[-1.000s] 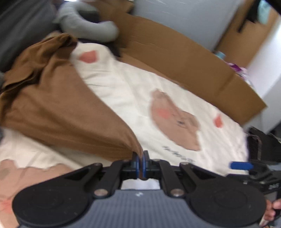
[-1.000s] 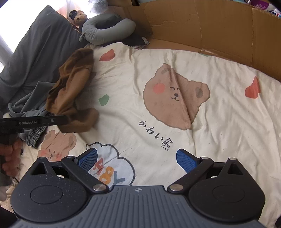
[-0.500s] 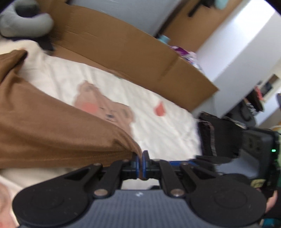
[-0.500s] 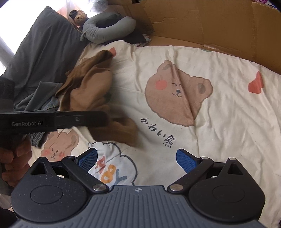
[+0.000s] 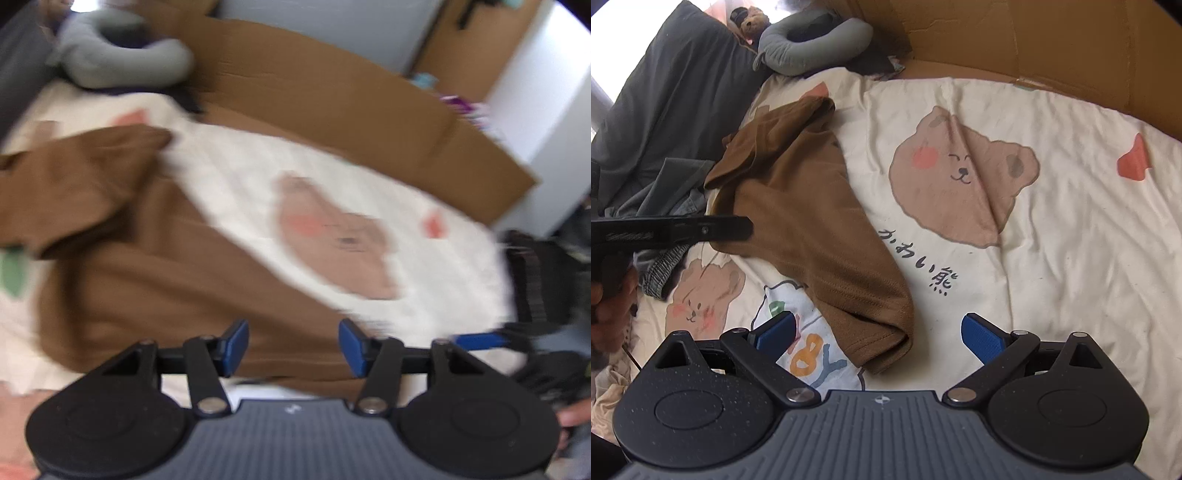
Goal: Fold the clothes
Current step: 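Shake out the brown T-shirt with the left tool, spreading it flat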
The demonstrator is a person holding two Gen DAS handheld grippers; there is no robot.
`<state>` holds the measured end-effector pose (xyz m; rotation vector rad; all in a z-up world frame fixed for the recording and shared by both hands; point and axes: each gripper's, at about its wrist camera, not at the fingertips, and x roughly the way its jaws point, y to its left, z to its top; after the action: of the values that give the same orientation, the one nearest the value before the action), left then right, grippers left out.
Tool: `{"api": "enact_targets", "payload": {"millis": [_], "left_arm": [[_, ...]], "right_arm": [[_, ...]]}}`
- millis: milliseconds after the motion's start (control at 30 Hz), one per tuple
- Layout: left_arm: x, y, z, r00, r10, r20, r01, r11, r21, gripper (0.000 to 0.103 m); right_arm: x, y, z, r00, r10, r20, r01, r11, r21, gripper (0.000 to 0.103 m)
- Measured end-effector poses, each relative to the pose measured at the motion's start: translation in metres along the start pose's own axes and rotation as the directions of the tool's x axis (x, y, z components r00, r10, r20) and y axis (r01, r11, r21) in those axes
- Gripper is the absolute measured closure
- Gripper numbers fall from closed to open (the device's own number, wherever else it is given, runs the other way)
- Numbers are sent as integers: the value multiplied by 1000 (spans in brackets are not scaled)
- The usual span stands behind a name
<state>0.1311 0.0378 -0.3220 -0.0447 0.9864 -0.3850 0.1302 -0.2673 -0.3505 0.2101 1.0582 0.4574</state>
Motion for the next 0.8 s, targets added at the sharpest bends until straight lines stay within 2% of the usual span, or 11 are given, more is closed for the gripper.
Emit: {"api": "enact_targets", "payload": {"millis": [67,200,233,300,367,433,600,633,700,733,800], "left_arm": [[1,18,0,997,72,9,-72,997,-1,37],[4,51,2,978,208,33,-208,978,-8,34],[6,61,2,973,229,34,-228,973,-24,32],[11,81,3,963,265,36,-263,963,-61,20],[20,96,5,954,300,18,-297,949,-105,17],[30,106,8,949,316,-1,-314,940,-132,17],[47,123,8,954,297,-31,-298,937,-183,18],[48,123,7,956,291,-30,-291,939,-183,22],[49,122,6,960,279,-29,-280,944,-177,39],[50,121,6,961,274,-38,-277,945,-174,56],[47,117,5,954,298,-46,-301,941,-152,78]], "right_arm": [[8,0,-1,1000,1,-10,-1,1000,-2,4],[26,-3,-1,1000,-1,-31,1,1000,4,5],[31,-4,-1,999,-1,-37,1,1000,7,5],[40,-6,0,999,-5,-44,6,1000,15,7],[50,-5,0,999,-20,-47,21,999,27,12],[59,-2,0,999,-17,-52,18,999,35,13],[77,8,2,999,-21,-46,21,1000,6,17],[79,9,3,999,-14,-42,13,1000,-3,20],[84,12,4,999,-8,-51,6,1000,-30,29],[87,14,4,998,-8,-55,6,999,-44,35],[87,17,4,998,-15,-53,12,997,-70,48]]}}
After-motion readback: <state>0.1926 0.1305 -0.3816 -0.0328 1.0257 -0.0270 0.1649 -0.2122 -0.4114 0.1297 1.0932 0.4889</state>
